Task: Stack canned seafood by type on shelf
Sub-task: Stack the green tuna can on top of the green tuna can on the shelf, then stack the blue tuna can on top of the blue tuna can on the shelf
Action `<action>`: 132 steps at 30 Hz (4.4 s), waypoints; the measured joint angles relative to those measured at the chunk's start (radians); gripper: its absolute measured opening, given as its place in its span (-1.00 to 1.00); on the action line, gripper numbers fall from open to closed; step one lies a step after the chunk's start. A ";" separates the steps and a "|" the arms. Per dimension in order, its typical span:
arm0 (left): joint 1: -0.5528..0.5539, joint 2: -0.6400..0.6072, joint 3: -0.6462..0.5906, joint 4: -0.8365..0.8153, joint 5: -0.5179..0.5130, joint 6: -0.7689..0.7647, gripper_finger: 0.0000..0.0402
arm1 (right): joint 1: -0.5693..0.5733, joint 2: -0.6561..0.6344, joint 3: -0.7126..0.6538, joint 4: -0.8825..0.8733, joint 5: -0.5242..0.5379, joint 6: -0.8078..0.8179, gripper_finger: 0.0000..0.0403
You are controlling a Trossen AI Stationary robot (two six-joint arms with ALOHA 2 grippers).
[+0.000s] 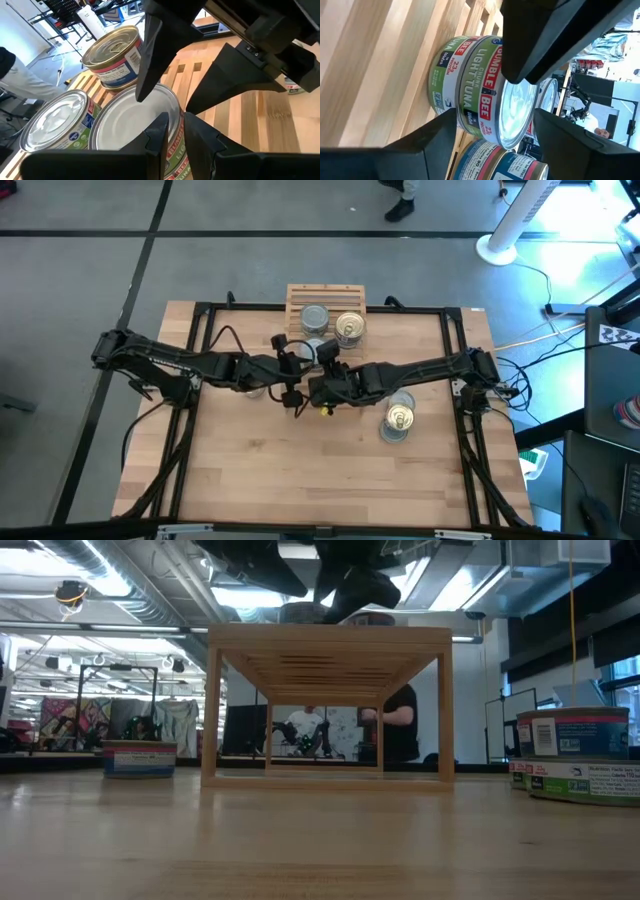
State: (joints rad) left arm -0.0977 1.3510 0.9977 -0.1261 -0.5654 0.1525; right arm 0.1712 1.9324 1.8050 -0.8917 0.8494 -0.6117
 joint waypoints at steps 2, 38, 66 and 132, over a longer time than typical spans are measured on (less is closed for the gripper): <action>-0.017 -0.002 0.000 -0.002 -0.001 -0.006 -0.72 | 0.009 0.000 0.000 -0.005 0.005 0.001 0.27; -0.288 -0.025 0.005 -0.654 -0.014 -0.541 -0.72 | 0.646 -0.083 -0.033 -0.607 -0.047 1.110 0.20; -0.319 -0.047 0.120 -0.809 0.015 -0.527 -0.72 | 0.686 -0.082 -0.271 -0.551 0.015 1.349 0.20; -0.234 -0.047 -0.402 -0.637 0.039 -0.571 -0.81 | 0.686 -0.082 -0.311 -0.282 0.032 1.137 0.20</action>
State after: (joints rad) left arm -0.3321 1.3037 0.5961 -0.7631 -0.5263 -0.4189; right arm 0.8570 1.8503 1.4944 -1.1733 0.8818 0.5255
